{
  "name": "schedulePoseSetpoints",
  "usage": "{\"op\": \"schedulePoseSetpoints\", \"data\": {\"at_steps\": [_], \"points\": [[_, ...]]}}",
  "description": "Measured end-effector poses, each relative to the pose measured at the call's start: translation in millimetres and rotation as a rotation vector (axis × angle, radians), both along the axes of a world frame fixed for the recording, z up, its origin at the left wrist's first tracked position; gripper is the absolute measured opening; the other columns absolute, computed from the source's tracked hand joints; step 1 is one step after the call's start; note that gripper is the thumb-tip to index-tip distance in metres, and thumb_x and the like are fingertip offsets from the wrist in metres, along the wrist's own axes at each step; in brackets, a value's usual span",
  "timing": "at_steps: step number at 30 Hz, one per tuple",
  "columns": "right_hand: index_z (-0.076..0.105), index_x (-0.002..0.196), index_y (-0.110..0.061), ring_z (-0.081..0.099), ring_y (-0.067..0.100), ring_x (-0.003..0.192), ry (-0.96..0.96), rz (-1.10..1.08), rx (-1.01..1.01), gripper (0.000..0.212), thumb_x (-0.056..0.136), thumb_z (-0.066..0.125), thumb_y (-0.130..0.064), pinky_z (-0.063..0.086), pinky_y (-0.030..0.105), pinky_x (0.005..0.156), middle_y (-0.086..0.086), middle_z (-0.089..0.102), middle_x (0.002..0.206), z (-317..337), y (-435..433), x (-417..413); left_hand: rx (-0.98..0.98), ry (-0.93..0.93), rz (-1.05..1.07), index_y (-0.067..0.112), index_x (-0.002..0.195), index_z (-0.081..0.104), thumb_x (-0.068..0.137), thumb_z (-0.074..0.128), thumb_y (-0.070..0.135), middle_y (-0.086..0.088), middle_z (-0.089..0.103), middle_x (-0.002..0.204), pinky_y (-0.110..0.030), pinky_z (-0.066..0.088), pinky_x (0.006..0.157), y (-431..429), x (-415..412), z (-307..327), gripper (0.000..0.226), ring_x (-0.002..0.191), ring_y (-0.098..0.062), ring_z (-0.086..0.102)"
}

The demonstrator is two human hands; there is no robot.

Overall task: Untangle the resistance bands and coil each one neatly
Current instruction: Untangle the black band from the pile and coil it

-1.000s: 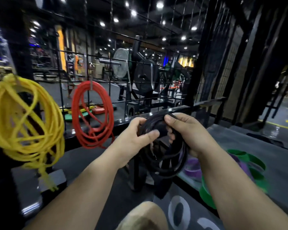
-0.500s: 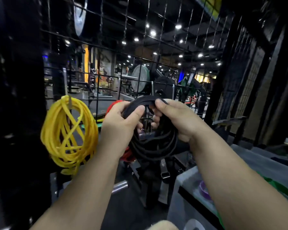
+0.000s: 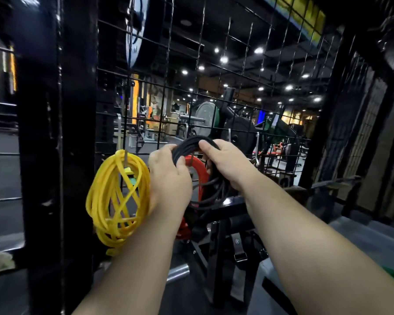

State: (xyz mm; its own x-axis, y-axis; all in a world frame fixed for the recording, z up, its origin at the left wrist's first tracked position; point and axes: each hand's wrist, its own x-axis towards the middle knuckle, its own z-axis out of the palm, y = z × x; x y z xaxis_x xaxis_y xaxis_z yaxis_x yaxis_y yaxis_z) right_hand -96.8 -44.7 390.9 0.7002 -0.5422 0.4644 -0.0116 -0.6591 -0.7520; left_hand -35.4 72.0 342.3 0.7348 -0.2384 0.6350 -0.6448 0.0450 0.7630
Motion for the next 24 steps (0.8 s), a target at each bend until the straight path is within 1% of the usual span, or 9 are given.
{"op": "schedulePoseSetpoints", "data": {"at_steps": [2,5,10,11,13,16,19,21,24], "points": [[0.059,0.075,-0.023,0.058,0.016,0.061,-0.013,0.002,0.041,0.028,0.091,0.06,-0.045,0.053,0.045,0.077,-0.004,0.062,0.066,-3.7,-4.1,3.9,0.051,0.026,-0.009,0.018,0.129,0.045,0.1,0.042,0.021,-0.003,0.039,0.131,-0.016,0.025,0.089,-2.4,2.2,-3.0,0.03,0.105,-0.008,0.036],[0.063,0.092,-0.016,0.057,0.013,0.056,-0.044,0.006,0.097,0.024,0.091,0.063,-0.041,0.051,0.04,0.072,-0.004,0.064,0.068,-6.7,-9.4,8.3,0.124,0.048,0.01,0.02,0.134,0.041,0.1,0.041,0.026,-0.007,0.042,0.134,-0.035,0.032,0.1,-5.8,5.2,-4.2,0.034,0.121,-0.023,0.04],[0.064,0.1,-0.016,0.057,0.007,0.05,-0.022,0.029,0.081,0.023,0.093,0.062,-0.037,0.049,0.028,0.058,-0.012,0.062,0.06,-1.9,-13.9,7.6,0.181,0.005,0.099,0.021,0.131,0.044,0.1,0.038,0.031,-0.004,0.053,0.127,-0.035,0.028,0.101,-6.8,9.0,-3.7,0.033,0.119,-0.024,0.036],[0.064,0.101,-0.017,0.06,0.009,0.054,-0.009,0.036,0.073,0.022,0.093,0.062,-0.038,0.051,0.029,0.061,-0.011,0.064,0.066,-1.5,-16.0,8.0,0.178,-0.003,0.107,0.021,0.131,0.044,0.1,0.039,0.031,-0.004,0.052,0.127,-0.035,0.029,0.1,-7.7,8.8,-4.9,0.033,0.119,-0.023,0.037],[0.065,0.106,-0.023,0.069,0.015,0.078,0.059,0.045,0.041,0.025,0.092,0.061,-0.043,0.057,0.036,0.077,-0.006,0.07,0.088,-3.1,-19.8,7.6,0.148,-0.012,0.099,0.02,0.132,0.044,0.1,0.04,0.029,-0.005,0.051,0.125,-0.033,0.032,0.098,-10.9,10.0,-7.9,0.033,0.119,-0.022,0.04],[0.06,0.118,-0.028,0.067,0.016,0.103,0.137,0.084,0.092,0.034,0.093,0.054,-0.051,0.052,0.038,0.095,-0.006,0.068,0.108,-17.7,-17.9,5.8,0.085,-0.009,0.077,0.02,0.133,0.044,0.1,0.042,0.026,-0.003,0.05,0.124,-0.027,0.031,0.091,-14.4,13.4,-14.1,0.034,0.118,-0.022,0.045],[0.046,0.131,-0.035,0.06,0.016,0.109,0.146,0.067,0.059,0.035,0.1,0.042,-0.05,0.044,0.029,0.092,-0.006,0.063,0.117,-40.2,-7.4,1.7,0.055,0.001,0.061,0.024,0.139,0.04,0.1,0.042,0.025,-0.003,0.046,0.132,-0.027,0.027,0.097,-17.0,9.8,-26.1,0.039,0.124,-0.022,0.039],[0.038,0.138,-0.039,0.055,0.017,0.113,0.152,0.034,0.011,0.04,0.1,0.037,-0.052,0.042,0.031,0.094,-0.006,0.058,0.121,-49.3,-1.6,-0.5,0.008,0.019,0.026,0.027,0.143,0.035,0.1,0.041,0.024,-0.002,0.041,0.14,-0.025,0.022,0.102,-17.6,6.3,-33.6,0.043,0.129,-0.02,0.033],[0.038,0.139,-0.037,0.056,0.014,0.113,0.116,0.038,0.052,0.039,0.101,0.04,-0.049,0.043,0.029,0.093,-0.007,0.059,0.122,-51.5,2.3,-2.7,-0.07,0.082,-0.057,0.029,0.144,0.032,0.1,0.042,0.025,0.001,0.033,0.144,-0.019,0.023,0.101,-16.3,5.8,-40.0,0.045,0.129,-0.011,0.03]]}}
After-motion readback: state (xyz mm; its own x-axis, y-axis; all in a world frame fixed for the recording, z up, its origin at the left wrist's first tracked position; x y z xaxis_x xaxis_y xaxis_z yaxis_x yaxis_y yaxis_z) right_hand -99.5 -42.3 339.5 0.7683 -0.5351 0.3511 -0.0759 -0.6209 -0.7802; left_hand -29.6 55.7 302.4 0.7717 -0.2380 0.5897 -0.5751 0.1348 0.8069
